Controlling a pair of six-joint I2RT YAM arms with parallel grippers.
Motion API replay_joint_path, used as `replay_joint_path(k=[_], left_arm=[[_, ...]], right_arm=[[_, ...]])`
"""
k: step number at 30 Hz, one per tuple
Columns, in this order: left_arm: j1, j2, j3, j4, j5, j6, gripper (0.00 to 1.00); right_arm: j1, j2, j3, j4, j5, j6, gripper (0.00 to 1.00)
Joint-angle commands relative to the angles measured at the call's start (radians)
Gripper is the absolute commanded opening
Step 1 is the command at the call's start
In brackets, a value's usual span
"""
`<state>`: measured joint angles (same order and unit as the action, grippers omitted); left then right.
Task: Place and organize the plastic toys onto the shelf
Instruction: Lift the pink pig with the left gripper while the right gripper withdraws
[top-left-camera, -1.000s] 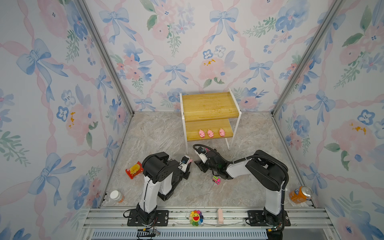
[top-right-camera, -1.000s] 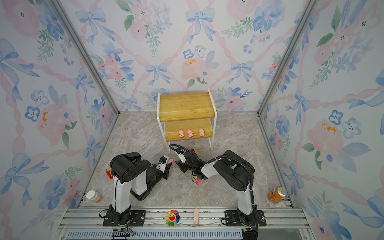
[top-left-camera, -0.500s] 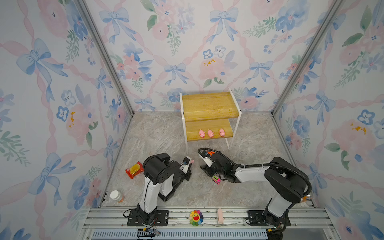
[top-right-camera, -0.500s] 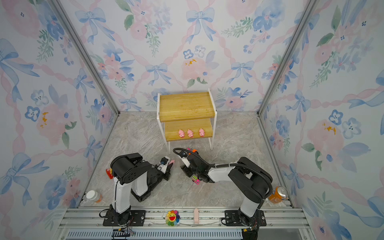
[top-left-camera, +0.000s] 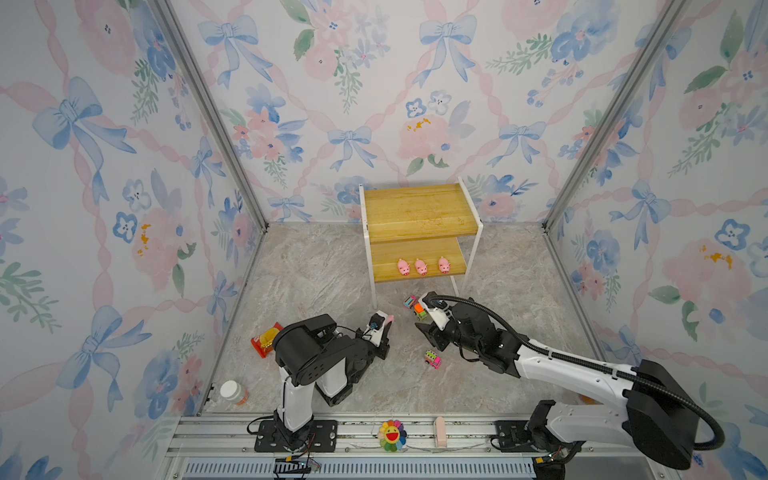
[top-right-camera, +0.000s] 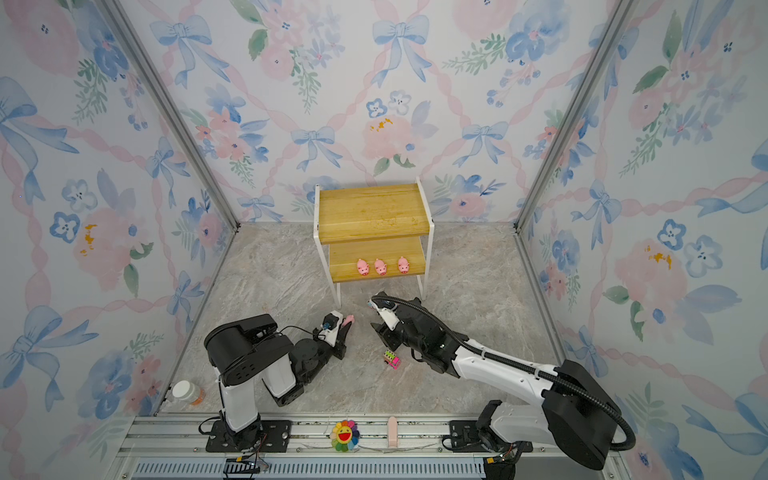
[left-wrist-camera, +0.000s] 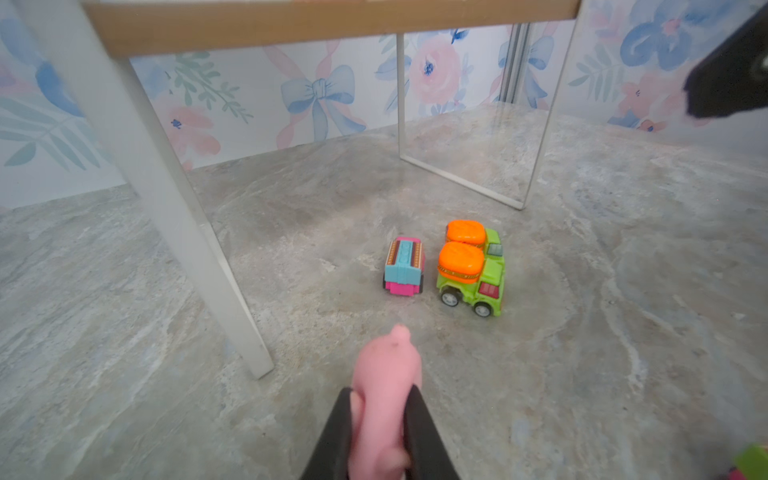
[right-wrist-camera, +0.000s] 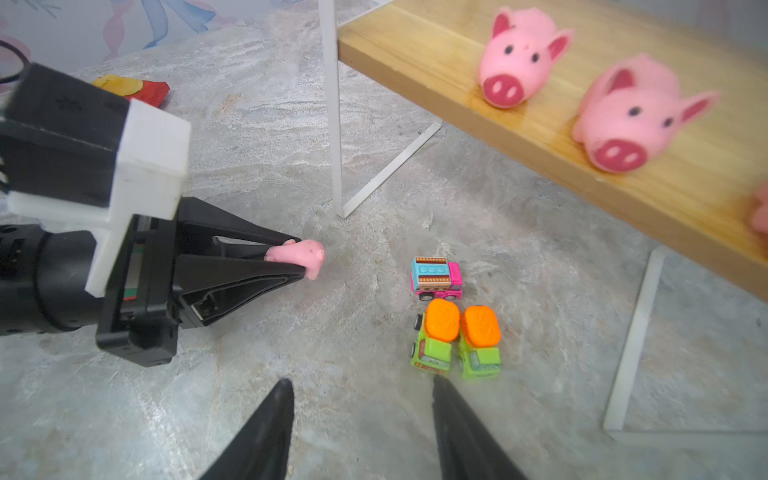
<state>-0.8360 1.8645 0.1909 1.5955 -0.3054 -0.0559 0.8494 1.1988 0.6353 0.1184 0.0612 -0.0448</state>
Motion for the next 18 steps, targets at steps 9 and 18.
replay_joint_path(k=[9,18], left_arm=[[-0.15,-0.229,0.192,-0.405,-0.188,0.008,0.21],[-0.224,-0.31,0.32,-0.534,-0.368,0.03,0.21]], right_arm=[[-0.109,-0.362,-0.163,-0.205,-0.008,0.099,0.58],[-0.115,-0.392,-0.169,-0.229,0.009,0.141,0.58]])
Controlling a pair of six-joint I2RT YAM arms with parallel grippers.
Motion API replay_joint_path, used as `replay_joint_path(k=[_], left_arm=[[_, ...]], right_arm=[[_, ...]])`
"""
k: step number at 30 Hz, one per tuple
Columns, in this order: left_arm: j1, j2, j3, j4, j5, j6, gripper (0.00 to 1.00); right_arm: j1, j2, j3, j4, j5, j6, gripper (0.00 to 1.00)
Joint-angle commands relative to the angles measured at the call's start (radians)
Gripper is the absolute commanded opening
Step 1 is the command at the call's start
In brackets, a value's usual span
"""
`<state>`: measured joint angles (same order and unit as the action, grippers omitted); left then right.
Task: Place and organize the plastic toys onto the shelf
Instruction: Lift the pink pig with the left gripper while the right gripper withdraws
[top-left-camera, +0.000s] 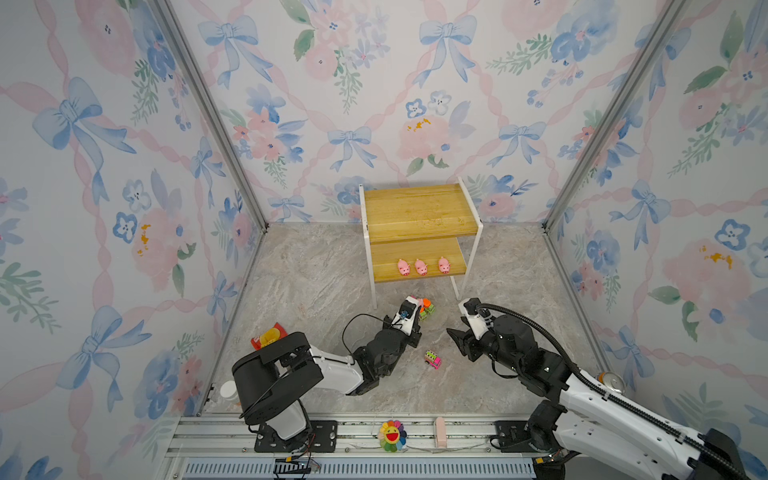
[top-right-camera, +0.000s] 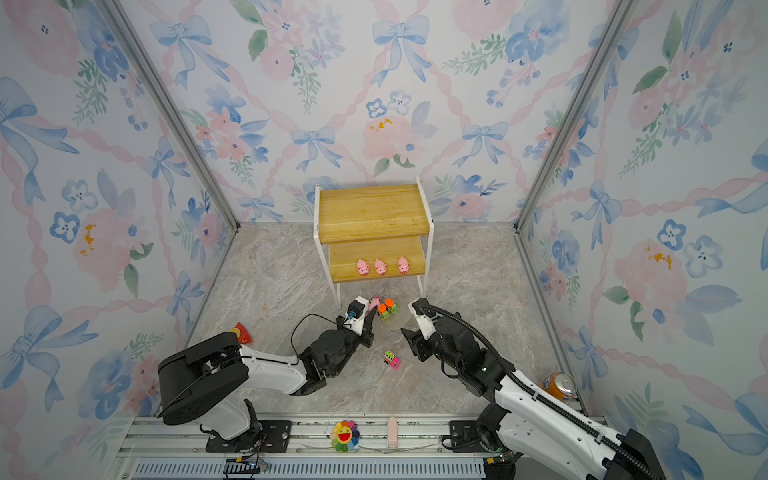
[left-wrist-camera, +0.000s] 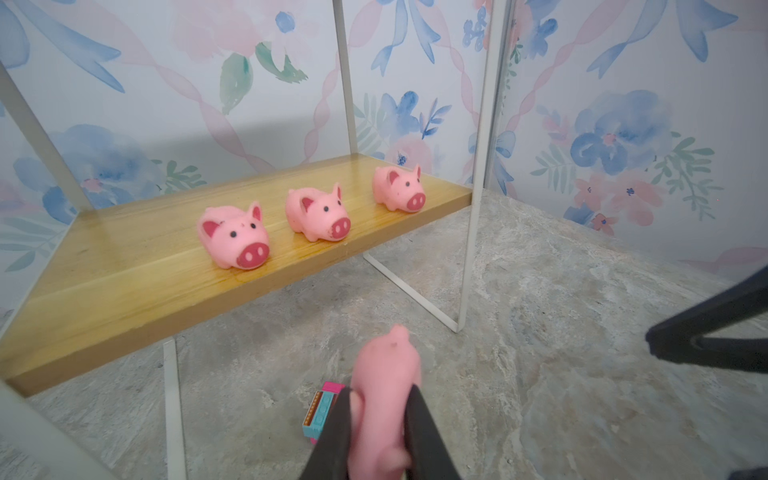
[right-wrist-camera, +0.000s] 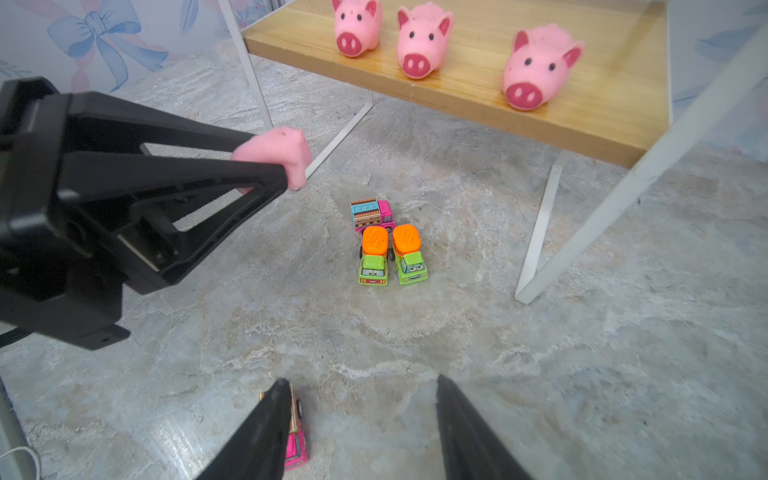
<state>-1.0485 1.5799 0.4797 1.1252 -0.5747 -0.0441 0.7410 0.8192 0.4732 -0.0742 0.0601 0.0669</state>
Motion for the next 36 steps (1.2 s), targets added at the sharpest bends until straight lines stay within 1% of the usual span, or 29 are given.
replay_joint_path(k=[1,4,9,14,19,25,31,35,36], left_arm=[[-0.013,-0.03,0.047,-0.082,-0.116,0.021,0.21],[-0.016,-0.043,0.086,-0.129,-0.164,0.029,0.22],[-0.016,-0.06,0.135,-0.154,-0.287,0.036,0.23],[-0.016,-0.055,0.179,-0.154,-0.341,0.073,0.23],[-0.001,-0.057,0.195,-0.154,-0.391,0.064,0.23],[0.038,-0.063,0.198,-0.181,-0.42,0.025,0.24],[0.078,-0.062,0.234,-0.27,-0.38,-0.036,0.24],[0.091,-0.054,0.249,-0.312,-0.373,-0.048,0.24],[0.094,-0.054,0.282,-0.328,-0.37,-0.055,0.24]], right_arm=[[-0.006,-0.015,-0.007,-0.038,0.014,0.034,0.58],[-0.006,-0.016,-0.008,-0.054,0.036,0.047,0.58],[-0.006,-0.01,-0.015,-0.076,0.064,0.071,0.58],[-0.007,-0.02,-0.028,-0.075,0.065,0.081,0.59],[-0.007,-0.032,-0.031,-0.079,0.064,0.086,0.59],[-0.006,-0.035,-0.036,-0.079,0.066,0.092,0.59],[-0.007,-0.01,-0.037,-0.071,0.073,0.091,0.59],[-0.006,-0.001,-0.035,-0.075,0.076,0.088,0.59],[-0.006,-0.003,-0.034,-0.076,0.079,0.09,0.59]])
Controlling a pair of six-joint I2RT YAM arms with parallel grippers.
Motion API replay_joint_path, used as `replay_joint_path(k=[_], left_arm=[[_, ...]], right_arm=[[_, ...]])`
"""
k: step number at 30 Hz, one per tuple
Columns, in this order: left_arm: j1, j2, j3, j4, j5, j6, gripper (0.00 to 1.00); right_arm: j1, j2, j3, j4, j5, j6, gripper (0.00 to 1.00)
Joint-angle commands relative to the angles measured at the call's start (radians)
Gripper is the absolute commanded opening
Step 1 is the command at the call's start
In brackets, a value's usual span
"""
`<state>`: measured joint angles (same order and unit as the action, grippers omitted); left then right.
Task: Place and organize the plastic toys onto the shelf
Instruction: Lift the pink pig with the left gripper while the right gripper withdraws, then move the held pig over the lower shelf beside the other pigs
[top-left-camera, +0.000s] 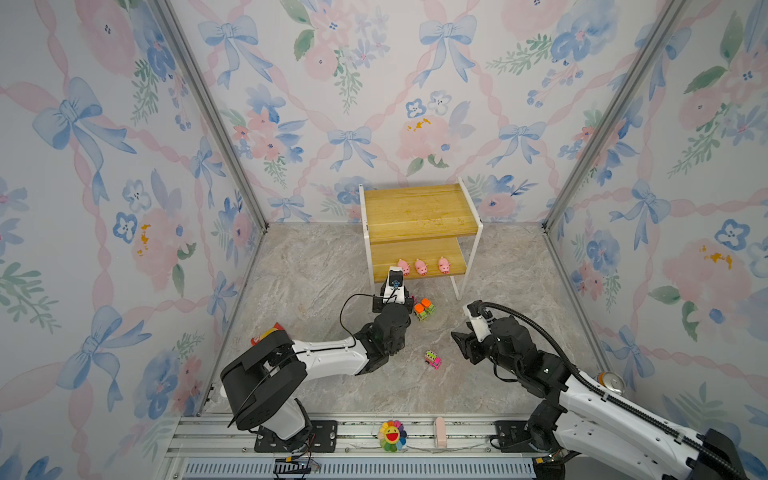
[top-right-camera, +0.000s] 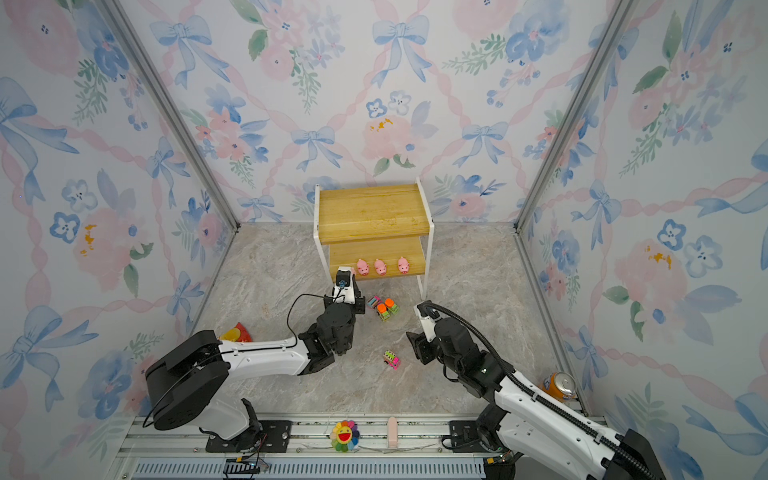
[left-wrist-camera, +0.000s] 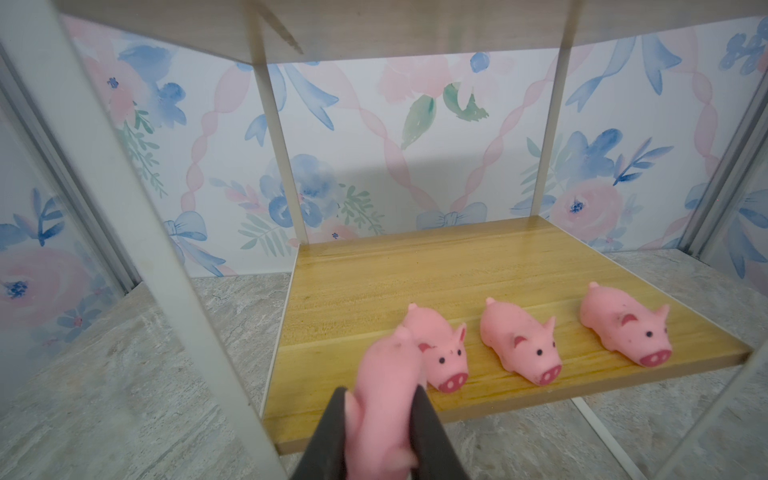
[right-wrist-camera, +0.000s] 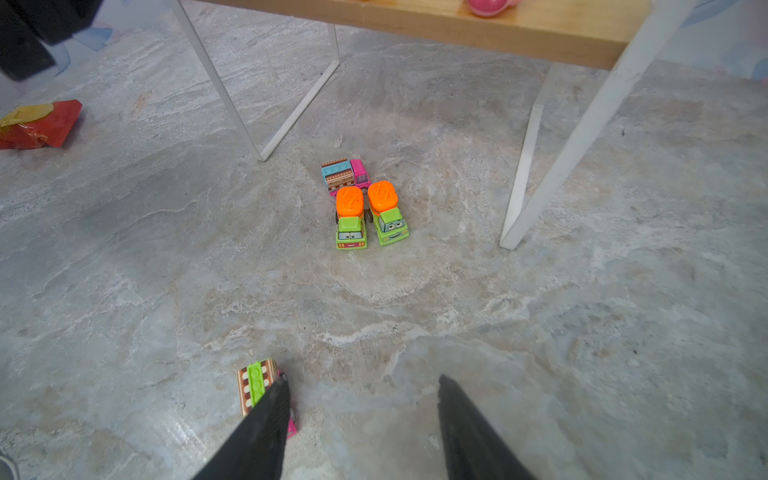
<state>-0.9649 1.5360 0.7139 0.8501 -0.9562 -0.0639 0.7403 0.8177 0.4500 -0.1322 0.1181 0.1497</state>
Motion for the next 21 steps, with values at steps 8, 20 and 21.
replay_joint_path(k=[8,20,21], left_arm=[[0.029,0.012,0.087,-0.137,0.005,-0.087,0.24],[0.04,0.039,0.099,-0.192,-0.024,-0.135,0.24],[0.041,0.041,0.099,-0.193,-0.029,-0.138,0.24]], right_arm=[[-0.006,-0.021,-0.014,-0.025,0.032,0.008,0.59],[-0.006,-0.018,-0.013,-0.029,0.036,0.008,0.59],[-0.007,-0.016,-0.013,-0.03,0.037,0.008,0.59]])
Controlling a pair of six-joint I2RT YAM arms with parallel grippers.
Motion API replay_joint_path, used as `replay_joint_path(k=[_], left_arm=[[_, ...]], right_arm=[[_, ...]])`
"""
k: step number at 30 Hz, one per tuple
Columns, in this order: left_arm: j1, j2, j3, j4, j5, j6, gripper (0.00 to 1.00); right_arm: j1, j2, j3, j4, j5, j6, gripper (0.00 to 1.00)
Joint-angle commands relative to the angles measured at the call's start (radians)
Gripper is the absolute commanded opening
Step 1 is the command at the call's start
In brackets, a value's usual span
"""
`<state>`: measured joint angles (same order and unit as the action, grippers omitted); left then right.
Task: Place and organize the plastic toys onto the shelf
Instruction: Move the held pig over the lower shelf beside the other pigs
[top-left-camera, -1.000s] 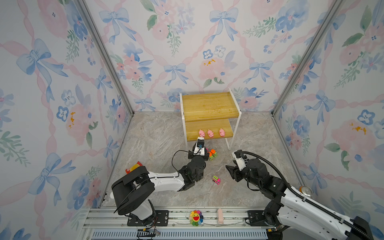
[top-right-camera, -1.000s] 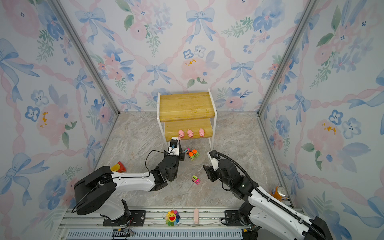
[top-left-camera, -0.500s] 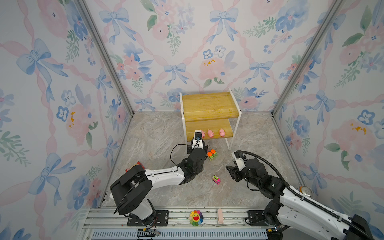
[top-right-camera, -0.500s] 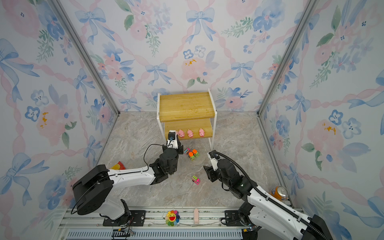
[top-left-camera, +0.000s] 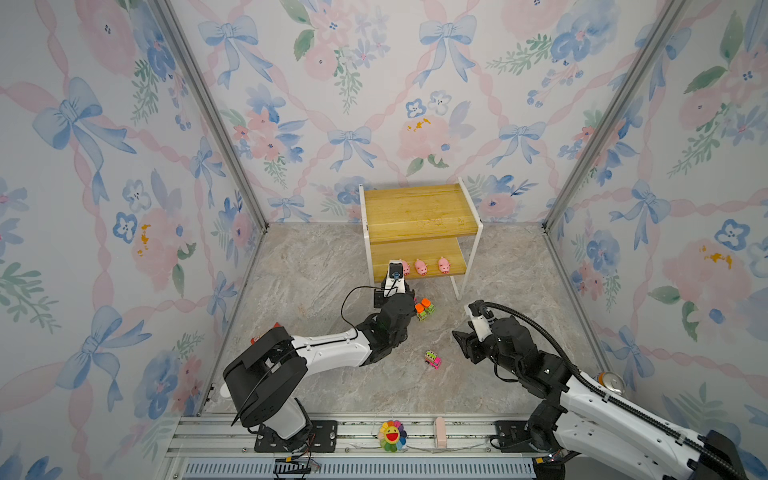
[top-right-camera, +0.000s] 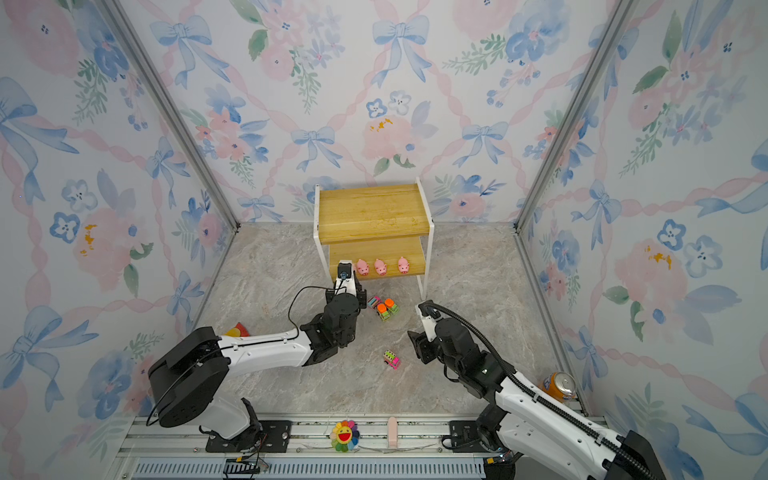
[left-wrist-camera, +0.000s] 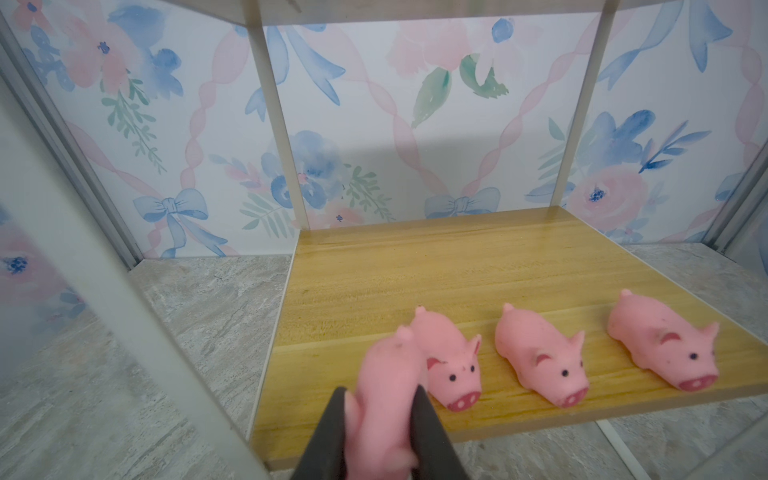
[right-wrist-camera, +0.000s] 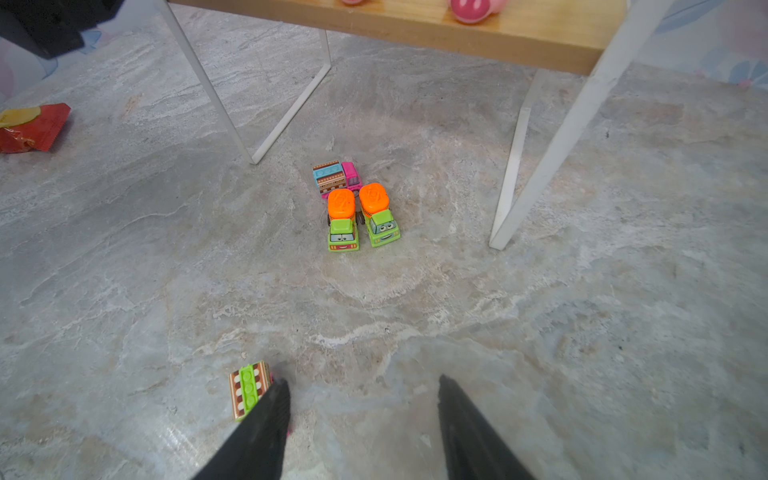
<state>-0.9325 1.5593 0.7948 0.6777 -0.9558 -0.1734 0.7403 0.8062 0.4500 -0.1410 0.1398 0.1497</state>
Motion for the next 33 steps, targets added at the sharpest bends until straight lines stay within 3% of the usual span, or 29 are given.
replay_joint_path(k=[1,33], left_arm=[[0.01,0.02,0.021,-0.024,-0.032,-0.03,0.24],[0.064,0.076,0.05,-0.035,0.023,-0.071,0.24]], right_arm=[[-0.007,-0.004,-0.013,-0.02,0.015,0.008,0.59],[-0.009,0.007,-0.008,-0.024,0.027,0.007,0.6]])
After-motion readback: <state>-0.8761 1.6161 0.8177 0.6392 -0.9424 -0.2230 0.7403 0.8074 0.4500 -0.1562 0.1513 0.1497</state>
